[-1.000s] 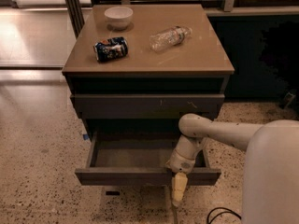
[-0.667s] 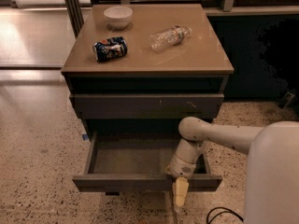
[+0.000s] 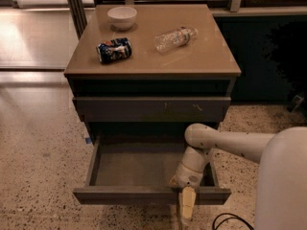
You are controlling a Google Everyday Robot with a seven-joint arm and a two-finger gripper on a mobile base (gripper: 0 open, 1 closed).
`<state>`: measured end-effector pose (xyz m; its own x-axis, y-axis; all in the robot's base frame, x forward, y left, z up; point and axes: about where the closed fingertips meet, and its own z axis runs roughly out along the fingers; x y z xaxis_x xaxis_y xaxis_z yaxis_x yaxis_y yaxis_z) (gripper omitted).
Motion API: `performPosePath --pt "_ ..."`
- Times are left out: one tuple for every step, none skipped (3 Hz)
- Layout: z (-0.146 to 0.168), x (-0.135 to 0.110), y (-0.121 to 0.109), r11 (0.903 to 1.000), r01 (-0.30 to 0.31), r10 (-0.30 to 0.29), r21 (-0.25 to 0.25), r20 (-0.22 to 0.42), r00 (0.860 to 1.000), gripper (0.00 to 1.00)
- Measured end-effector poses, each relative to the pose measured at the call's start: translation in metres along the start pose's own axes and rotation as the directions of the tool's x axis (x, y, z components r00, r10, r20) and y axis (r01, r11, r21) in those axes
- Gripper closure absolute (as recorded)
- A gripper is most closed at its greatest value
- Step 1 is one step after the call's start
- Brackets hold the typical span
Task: Open middle drawer
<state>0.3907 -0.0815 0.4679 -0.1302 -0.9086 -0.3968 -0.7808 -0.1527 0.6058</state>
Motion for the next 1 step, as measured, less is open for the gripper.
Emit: performPosePath --pt "0.0000 0.0000 0.0000 1.0000 0.000 0.000 0.000 0.000 1.000 0.00"
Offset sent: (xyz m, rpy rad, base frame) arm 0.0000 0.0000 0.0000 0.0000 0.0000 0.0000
